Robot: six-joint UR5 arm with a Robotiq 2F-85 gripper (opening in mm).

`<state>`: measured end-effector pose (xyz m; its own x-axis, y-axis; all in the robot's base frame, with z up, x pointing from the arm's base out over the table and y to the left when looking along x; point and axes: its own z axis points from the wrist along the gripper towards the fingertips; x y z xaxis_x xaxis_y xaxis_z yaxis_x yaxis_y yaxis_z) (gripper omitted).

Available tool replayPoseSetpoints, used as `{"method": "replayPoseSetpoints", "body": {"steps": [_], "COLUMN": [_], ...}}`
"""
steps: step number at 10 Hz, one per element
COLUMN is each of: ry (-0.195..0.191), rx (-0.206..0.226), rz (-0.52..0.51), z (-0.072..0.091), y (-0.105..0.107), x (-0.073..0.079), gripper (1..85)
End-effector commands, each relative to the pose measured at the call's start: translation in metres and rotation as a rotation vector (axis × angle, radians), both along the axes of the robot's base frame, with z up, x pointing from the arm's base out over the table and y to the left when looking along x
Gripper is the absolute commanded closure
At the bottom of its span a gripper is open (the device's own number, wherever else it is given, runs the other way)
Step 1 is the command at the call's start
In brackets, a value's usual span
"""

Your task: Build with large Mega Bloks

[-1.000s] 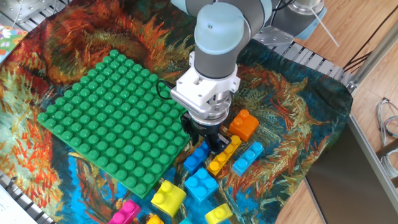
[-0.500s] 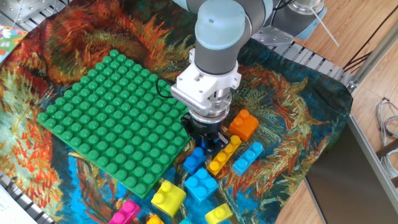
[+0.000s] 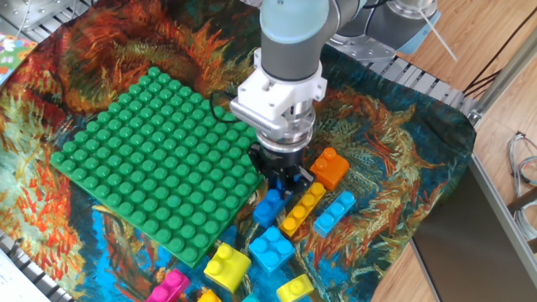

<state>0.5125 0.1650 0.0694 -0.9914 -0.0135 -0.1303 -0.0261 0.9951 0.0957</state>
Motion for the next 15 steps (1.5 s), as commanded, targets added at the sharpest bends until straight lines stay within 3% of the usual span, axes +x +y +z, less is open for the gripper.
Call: {"method": "replayPoseSetpoints", "body": {"steps": [1,5,7,10,11,12,13,14,15], "ry": [0.017,0.015,0.044,0.05,0.07,0.039,0.013,0.011,0.018], "rx": [0.031,-0.046,-0.064,-0.059,0.0,-0.045,-0.043,-0.047,-0.063], "rz": [-0.015,0.015,0.067,0.104,0.034,0.003,-0.02,-0.001,0.044], "z": [0.006,0.005,0.022,0.032,0.033,0.032,0.033,0.033,0.035], "y": [0.005,-0.015,-0.044,-0.068,-0.054,-0.066,-0.067,-0.067,-0.081], "x": [-0.006,-0.005,-0.003,0.0,-0.004,0.005,0.012,0.012,0.018], "gripper": [84.3,84.3,84.3,84.3,84.3,84.3,84.3,84.3,84.3]}}
